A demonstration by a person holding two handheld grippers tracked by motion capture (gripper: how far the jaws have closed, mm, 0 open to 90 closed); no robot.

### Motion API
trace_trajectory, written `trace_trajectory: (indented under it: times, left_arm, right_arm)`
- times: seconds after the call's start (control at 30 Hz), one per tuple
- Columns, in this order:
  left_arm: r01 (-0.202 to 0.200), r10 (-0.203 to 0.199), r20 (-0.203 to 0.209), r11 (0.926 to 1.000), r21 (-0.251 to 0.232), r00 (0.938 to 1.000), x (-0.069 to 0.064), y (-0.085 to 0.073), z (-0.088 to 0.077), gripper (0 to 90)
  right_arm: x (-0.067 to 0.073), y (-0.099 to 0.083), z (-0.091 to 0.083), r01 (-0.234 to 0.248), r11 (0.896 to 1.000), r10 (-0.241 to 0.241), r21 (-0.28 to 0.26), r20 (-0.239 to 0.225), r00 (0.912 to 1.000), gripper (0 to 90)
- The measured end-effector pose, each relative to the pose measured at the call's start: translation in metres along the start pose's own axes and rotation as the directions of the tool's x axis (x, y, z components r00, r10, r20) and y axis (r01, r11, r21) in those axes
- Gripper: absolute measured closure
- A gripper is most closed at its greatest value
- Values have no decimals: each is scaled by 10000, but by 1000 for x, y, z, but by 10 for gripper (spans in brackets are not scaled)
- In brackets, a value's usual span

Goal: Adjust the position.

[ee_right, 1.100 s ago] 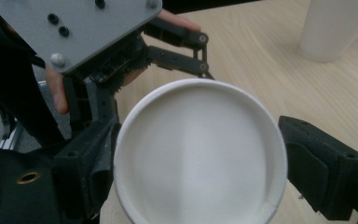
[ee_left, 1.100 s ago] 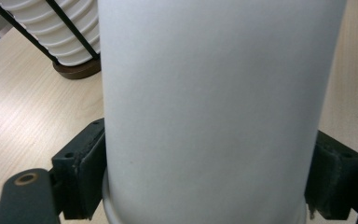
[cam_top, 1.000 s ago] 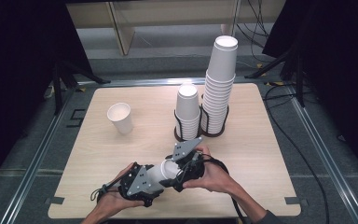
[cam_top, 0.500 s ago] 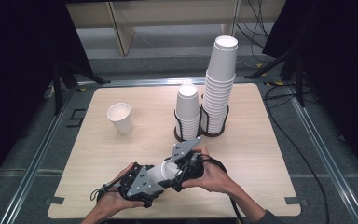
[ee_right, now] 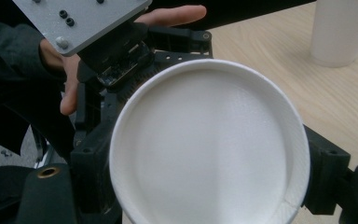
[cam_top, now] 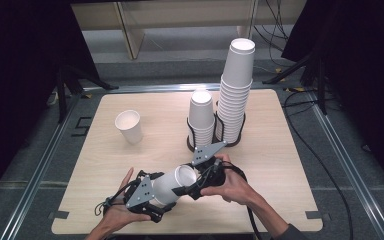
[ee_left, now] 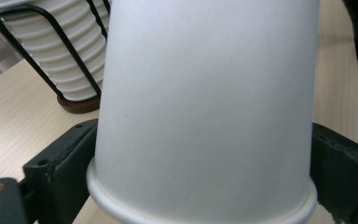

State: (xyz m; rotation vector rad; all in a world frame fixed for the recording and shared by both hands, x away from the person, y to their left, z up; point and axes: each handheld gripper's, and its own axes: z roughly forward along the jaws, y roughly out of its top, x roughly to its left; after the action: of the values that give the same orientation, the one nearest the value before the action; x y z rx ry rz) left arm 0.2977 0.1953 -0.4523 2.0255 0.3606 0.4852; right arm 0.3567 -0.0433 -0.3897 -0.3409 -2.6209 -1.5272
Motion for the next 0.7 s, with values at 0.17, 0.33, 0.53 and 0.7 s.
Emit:
trace_trajectory:
  times: [0.17,0.33,0.53,0.7]
  left_arm:
    - [82,-82,-7,9976,-686,10000,4,-3,-3,49]
    - [311,-326,-114,9933,-1114,9994,9,-5,-6,48]
    - [872,-874,72,9799,-1795,9962,13,-6,-9,53]
    - [1239,-1253,64,9698,-2102,9921,15,-6,-13,134]
  right_arm:
    - [-3,0,-4,-288,9993,287,-227,-66,9996,236]
    - [-4,-1,-7,-690,9964,691,-495,-7,9976,238]
    - [-9,-1,-13,-848,9910,830,-1040,-220,9963,238]
    - [-13,0,-22,-1150,9825,1131,-1468,-212,9934,239]
